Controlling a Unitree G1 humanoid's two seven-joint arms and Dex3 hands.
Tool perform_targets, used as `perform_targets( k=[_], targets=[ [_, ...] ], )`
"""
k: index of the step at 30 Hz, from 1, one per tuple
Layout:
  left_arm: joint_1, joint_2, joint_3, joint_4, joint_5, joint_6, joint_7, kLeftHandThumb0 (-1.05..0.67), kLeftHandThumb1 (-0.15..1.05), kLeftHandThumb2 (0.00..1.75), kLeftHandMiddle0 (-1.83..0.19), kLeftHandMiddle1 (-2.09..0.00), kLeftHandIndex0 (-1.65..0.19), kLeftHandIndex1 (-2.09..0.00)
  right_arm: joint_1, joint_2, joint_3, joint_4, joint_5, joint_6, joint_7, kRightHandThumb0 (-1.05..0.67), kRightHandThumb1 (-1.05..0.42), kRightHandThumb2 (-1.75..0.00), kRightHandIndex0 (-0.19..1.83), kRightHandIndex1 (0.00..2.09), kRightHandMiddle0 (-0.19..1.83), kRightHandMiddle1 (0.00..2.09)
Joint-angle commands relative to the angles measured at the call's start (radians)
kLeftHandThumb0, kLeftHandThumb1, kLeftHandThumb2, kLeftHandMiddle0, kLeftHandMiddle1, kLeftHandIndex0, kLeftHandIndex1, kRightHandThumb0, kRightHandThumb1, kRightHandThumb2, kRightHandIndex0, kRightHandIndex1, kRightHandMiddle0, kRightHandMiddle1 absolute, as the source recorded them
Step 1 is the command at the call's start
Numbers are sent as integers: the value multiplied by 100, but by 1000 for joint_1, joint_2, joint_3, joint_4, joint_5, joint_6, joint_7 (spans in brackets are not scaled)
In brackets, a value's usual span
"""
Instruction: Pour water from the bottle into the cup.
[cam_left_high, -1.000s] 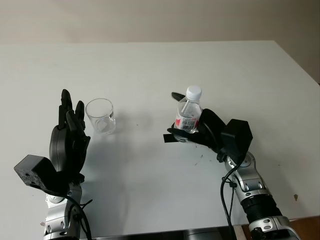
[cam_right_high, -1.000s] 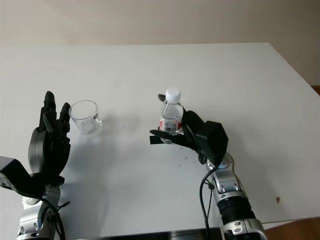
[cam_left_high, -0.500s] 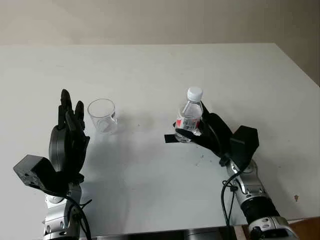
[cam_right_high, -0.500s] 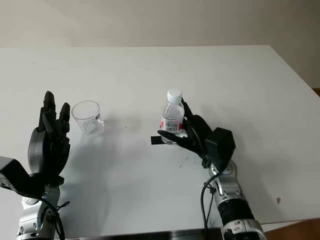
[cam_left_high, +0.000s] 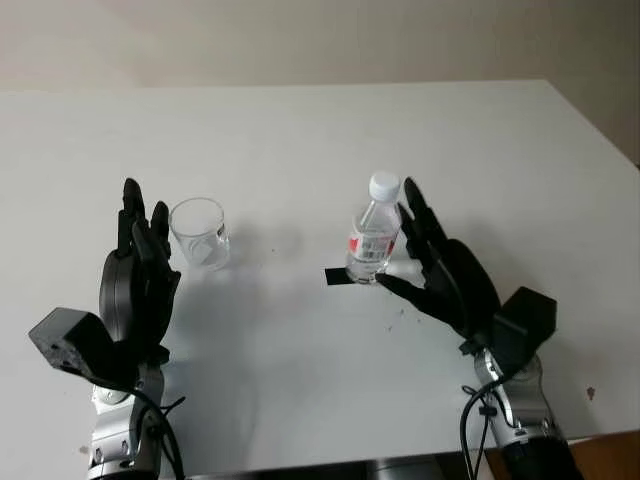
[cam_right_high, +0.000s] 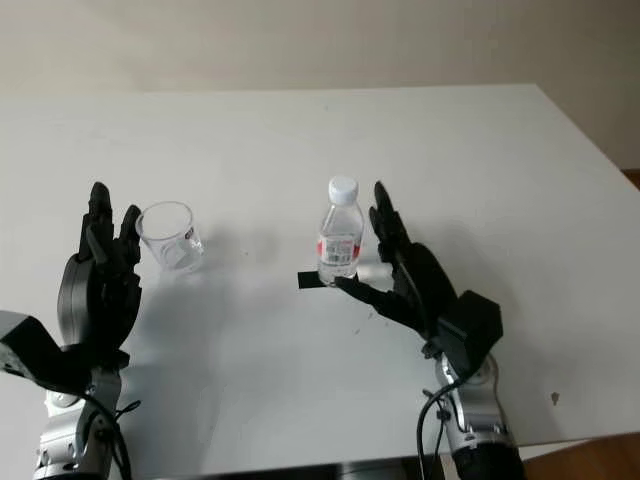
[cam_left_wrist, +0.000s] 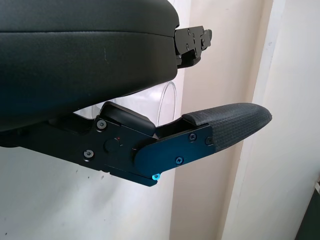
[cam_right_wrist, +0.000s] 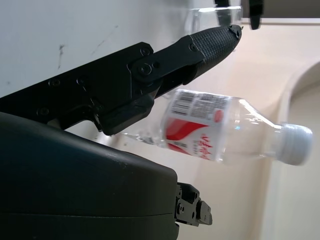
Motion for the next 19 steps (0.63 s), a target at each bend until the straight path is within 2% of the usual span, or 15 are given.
perform_targets(
  k=[1, 4, 19],
  targets=[
    [-15, 4, 2, 10, 0, -5, 1, -88, 105, 75, 19, -31, 12, 0, 33, 5, -5, -65, 5, -16, -9, -90, -97, -6, -19, 0, -19, 0],
    [-24, 3, 1, 19, 4, -9, 5, -88, 105, 75, 19, -31, 12, 0, 63, 10, -14, -104, 8, -49, -25, -88, -99, -6, -19, 0, -19, 0],
    [-27, 10, 6, 34, 0, -25, -4, -87, 105, 76, 19, -34, 12, 0, 44, 41, -14, -52, 0, -62, -73, -88, -99, -5, -19, 0, -19, 0]
  ],
)
